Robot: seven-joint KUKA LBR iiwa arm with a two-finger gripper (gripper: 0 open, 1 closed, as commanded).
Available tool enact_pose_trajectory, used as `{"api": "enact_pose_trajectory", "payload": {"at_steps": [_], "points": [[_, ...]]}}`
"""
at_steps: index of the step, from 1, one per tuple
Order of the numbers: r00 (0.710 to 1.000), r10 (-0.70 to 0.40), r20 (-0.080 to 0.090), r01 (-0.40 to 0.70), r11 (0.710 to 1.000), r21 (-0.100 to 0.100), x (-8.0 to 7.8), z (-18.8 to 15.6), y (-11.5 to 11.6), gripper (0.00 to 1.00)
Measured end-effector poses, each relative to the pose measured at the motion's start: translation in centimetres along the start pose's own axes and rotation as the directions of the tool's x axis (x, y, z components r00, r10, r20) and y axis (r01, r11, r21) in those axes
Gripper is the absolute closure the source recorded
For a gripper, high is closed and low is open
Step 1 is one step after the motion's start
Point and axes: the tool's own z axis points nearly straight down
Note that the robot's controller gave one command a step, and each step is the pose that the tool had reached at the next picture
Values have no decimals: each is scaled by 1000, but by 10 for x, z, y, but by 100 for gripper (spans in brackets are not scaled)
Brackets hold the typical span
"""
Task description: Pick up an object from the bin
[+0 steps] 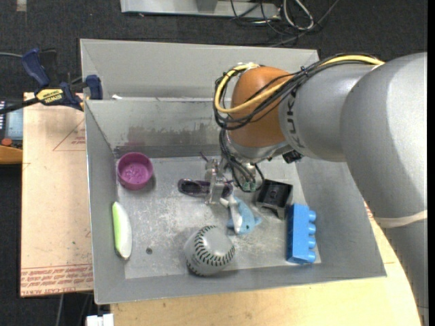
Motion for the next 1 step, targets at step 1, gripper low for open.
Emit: {"api": "enact_pose_trajectory", "payload": {"at_steps": [1], "points": [[1000,1,-3,-1,1000,0,1,-3,0,100]]}}
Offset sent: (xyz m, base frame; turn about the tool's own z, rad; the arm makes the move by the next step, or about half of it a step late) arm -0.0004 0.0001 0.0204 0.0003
